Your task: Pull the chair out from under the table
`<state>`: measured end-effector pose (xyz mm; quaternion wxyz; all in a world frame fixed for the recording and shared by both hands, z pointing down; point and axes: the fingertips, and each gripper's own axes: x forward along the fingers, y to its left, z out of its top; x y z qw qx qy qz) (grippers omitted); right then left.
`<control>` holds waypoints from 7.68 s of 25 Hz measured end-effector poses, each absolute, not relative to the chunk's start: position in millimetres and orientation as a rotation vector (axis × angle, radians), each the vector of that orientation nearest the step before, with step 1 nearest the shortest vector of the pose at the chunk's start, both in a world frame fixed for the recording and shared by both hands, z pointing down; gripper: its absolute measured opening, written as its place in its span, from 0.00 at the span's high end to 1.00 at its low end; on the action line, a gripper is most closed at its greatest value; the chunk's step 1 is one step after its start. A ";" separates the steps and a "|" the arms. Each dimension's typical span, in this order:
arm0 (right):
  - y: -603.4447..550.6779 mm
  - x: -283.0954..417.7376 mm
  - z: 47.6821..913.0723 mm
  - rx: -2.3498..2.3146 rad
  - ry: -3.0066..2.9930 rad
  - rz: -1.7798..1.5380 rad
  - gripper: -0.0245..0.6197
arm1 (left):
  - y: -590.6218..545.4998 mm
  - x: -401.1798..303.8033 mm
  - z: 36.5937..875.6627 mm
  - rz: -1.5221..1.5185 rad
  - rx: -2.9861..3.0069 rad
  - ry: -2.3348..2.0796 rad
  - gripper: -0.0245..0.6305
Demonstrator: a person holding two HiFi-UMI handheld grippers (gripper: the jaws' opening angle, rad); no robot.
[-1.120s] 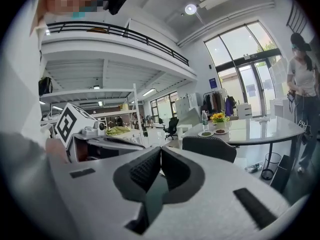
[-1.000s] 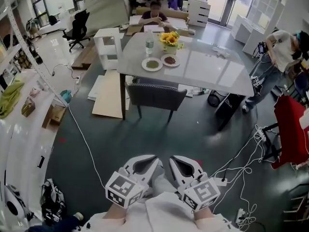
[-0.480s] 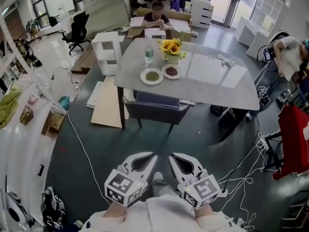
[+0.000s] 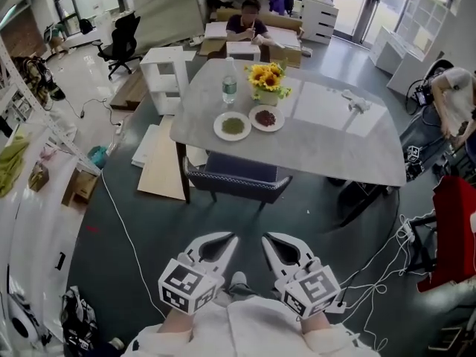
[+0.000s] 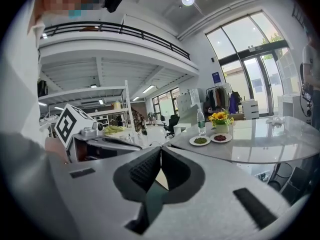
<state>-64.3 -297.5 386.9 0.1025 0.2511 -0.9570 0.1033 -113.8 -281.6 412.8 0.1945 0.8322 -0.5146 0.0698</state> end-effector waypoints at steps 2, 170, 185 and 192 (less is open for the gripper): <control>-303.6 -64.8 391.3 0.730 -2.817 0.314 0.96 | -288.3 -113.7 417.6 0.194 2.318 -1.441 0.93; -266.1 -99.7 552.4 0.276 -2.092 -0.437 0.81 | -249.9 -153.9 559.6 1.453 2.405 -1.147 0.77; -189.1 -72.3 550.9 0.204 -2.121 -0.437 0.82 | -173.5 -126.4 557.3 1.470 2.365 -1.198 0.77; -153.4 -66.1 551.7 0.192 -2.103 -0.408 0.82 | -139.6 -120.2 558.0 1.477 2.379 -1.160 0.77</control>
